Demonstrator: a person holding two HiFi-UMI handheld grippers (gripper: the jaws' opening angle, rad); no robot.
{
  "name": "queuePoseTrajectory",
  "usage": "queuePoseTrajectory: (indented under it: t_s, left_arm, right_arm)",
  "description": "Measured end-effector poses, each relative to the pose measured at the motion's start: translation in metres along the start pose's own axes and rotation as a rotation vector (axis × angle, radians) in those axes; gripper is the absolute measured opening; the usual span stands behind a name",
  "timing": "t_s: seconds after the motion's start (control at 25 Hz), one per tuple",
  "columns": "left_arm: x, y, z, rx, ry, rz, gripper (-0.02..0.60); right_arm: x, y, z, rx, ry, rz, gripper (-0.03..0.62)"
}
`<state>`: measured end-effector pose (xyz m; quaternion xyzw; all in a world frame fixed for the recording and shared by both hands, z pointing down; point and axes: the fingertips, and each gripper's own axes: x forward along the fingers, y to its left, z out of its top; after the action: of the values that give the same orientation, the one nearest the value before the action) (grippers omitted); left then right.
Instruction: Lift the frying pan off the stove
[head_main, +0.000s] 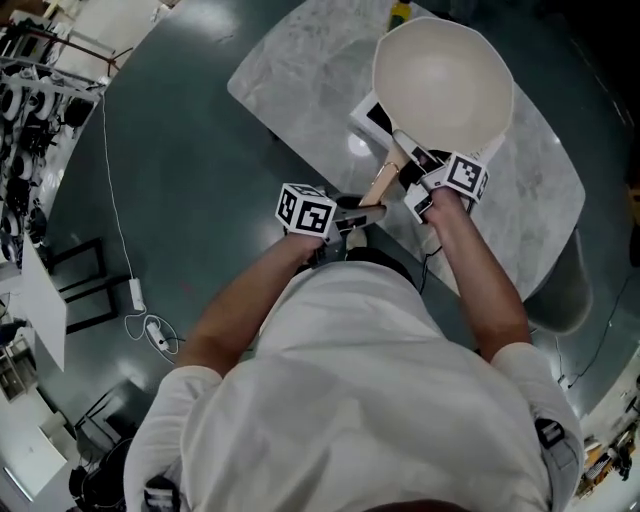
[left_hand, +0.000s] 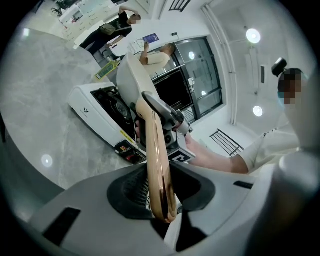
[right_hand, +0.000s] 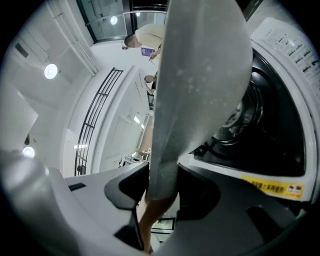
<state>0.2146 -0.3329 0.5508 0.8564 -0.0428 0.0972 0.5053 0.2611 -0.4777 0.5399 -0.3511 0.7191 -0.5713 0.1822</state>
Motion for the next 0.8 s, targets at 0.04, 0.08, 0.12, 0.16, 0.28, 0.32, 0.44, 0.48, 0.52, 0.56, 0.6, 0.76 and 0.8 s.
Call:
queuePoseTrajectory:
  t_s: [0.04,0.08,0.12,0.16,0.28,0.32,0.44,0.48,0.52,0.56,0.6,0.76,0.8]
  left_arm:
    - [-0.007,-0.005,0.003,0.008,-0.013,-0.003,0.123]
    - [-0.010,-0.011,0.006,0.016,-0.025,-0.005,0.121]
    - [-0.013,-0.017,0.010,0.024,-0.035,-0.007,0.123]
    - [-0.015,-0.024,0.012,0.032,-0.043,-0.007,0.123]
    - [-0.036,-0.039,0.014,0.058,-0.063,0.007,0.123]
    - [-0.048,-0.044,0.014,0.066,-0.072,0.014,0.123]
    - [-0.096,-0.055,0.007,0.087,-0.098,0.029,0.123]
    - [-0.112,-0.058,0.003,0.094,-0.106,0.034,0.123]
    - [-0.127,-0.061,-0.002,0.099,-0.115,0.038,0.123]
    - [-0.142,-0.064,-0.007,0.102,-0.125,0.042,0.123]
    - [-0.155,-0.068,-0.012,0.104,-0.134,0.045,0.123]
    - [-0.210,-0.080,-0.037,0.105,-0.169,0.056,0.123]
    - [-0.223,-0.082,-0.044,0.103,-0.177,0.058,0.123]
  right_arm:
    - [0.004,0.010,-0.002,-0.006,0.004,0.012,0.167]
    - [0.006,0.020,-0.001,-0.011,0.007,0.026,0.169]
    - [0.006,0.029,0.000,-0.018,0.010,0.037,0.169]
    - [0.006,0.037,0.000,-0.025,0.014,0.047,0.169]
    - [0.013,0.062,-0.010,-0.047,0.036,0.073,0.169]
    - [0.018,0.073,-0.017,-0.052,0.045,0.083,0.169]
    - [0.041,0.105,-0.051,-0.065,0.064,0.104,0.169]
    - [0.049,0.115,-0.064,-0.071,0.071,0.112,0.169]
    - [0.056,0.124,-0.076,-0.076,0.079,0.119,0.169]
    - [0.063,0.133,-0.089,-0.082,0.087,0.126,0.169]
    - [0.068,0.140,-0.102,-0.087,0.096,0.131,0.169]
    - [0.091,0.171,-0.155,-0.104,0.133,0.156,0.169]
    - [0.096,0.178,-0.170,-0.103,0.142,0.161,0.169]
